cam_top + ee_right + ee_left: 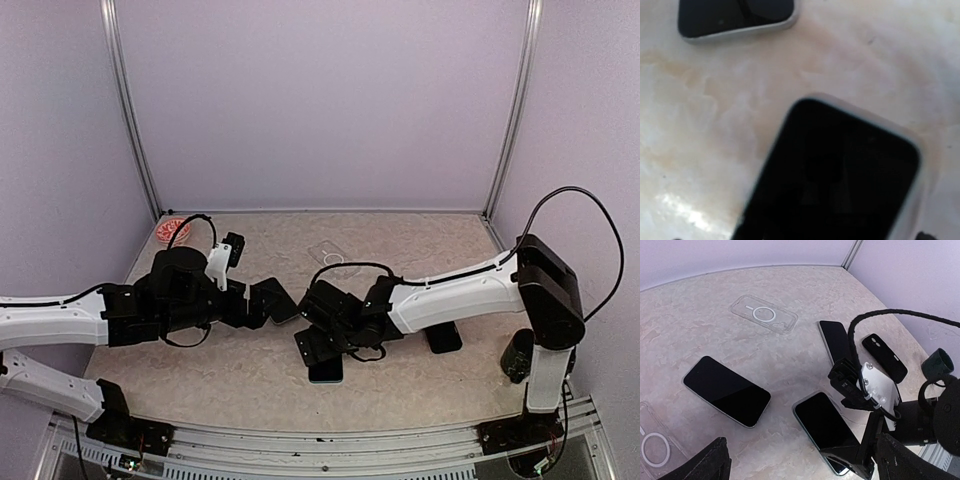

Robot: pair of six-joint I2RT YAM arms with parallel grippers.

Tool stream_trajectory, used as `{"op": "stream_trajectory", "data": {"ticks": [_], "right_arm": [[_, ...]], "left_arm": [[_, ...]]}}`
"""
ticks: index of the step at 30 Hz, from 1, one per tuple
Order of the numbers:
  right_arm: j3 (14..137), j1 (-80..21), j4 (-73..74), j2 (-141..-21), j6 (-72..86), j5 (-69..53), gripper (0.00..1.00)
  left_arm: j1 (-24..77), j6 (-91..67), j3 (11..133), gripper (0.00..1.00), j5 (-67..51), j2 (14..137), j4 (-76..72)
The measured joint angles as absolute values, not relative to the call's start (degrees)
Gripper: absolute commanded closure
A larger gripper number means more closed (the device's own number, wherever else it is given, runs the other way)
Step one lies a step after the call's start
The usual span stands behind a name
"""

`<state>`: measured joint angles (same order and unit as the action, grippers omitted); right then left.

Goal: Put the phone into the phone case
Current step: Pick up the phone at the center of the board.

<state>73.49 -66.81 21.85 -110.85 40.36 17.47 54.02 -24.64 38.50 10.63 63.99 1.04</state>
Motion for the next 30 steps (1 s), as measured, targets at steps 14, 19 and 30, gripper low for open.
{"op": "stream_trajectory", "data": {"ticks": [14, 19, 30], "right_arm": [[78.8, -69.2, 30.4, -116.8, 46.0, 22.2, 0.00], [77.9, -69.2, 30.6, -116.8, 46.6, 22.2, 0.00], [69.8, -68.4, 24.8, -112.1, 45.4, 19.6, 0.01]], "left_arm": [[54.0, -24.6, 37.7, 0.01, 11.8, 62.2, 1.3], [54.0, -24.6, 37.3, 0.01, 12.2, 61.2, 1.4], [54.0, -24.6, 36.9, 0.01, 12.3, 61.2, 1.3]]}}
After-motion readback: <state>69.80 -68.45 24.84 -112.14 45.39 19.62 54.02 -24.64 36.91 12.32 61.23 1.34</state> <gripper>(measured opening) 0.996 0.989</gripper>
